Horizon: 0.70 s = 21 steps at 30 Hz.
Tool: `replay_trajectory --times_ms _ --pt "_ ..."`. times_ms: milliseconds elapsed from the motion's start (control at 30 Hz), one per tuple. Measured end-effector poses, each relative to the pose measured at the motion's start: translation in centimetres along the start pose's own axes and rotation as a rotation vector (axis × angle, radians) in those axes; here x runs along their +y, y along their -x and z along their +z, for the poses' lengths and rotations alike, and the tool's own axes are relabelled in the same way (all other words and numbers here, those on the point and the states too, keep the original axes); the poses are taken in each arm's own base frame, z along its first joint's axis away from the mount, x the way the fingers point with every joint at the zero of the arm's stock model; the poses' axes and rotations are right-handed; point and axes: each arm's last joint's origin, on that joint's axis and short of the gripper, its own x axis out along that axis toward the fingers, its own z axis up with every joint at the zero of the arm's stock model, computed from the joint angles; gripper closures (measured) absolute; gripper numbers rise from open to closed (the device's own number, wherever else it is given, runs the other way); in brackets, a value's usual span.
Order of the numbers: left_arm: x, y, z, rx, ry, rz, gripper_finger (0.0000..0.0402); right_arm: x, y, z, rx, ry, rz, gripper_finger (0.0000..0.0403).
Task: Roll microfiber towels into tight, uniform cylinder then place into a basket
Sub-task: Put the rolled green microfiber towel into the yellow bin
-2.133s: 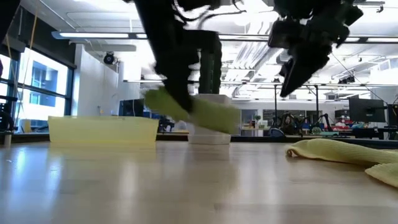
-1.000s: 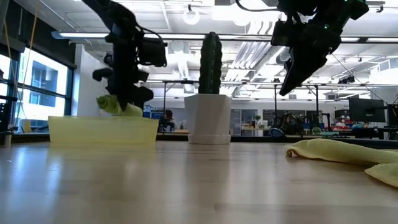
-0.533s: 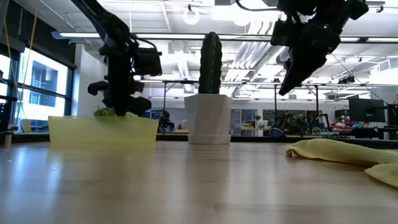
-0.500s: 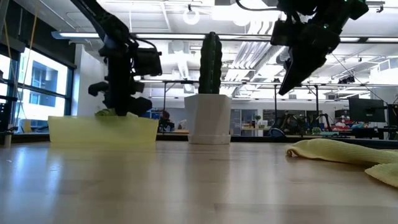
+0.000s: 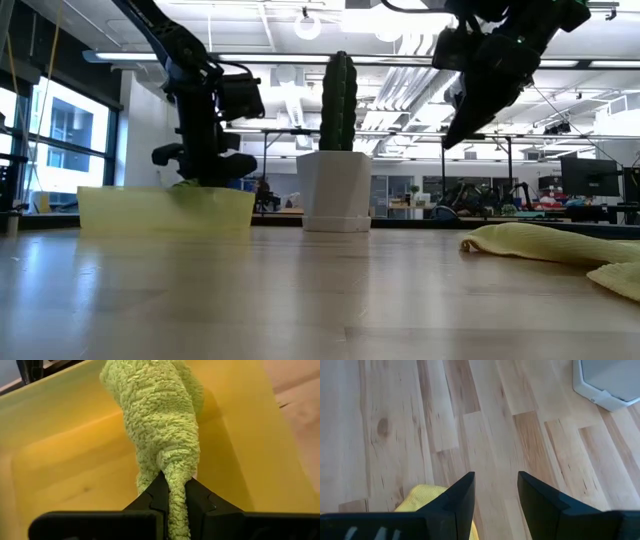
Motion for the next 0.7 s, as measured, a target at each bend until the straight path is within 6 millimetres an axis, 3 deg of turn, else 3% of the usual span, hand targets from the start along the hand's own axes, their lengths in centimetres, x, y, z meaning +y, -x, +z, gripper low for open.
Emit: replay_trajectory --times_ms 433,700 --pt "-0.5 -0.3 0.2 -0.01 0.05 -0.04 0.0383 0.0 0.0 0.1 -0.011 -0.001 0.002 0.0261" --pt "-1.3 -1.8 -0.3 0.015 0.031 -0.026 0.0371 0.0 0.0 0.1 -0.011 0.0 0.002 0.0261"
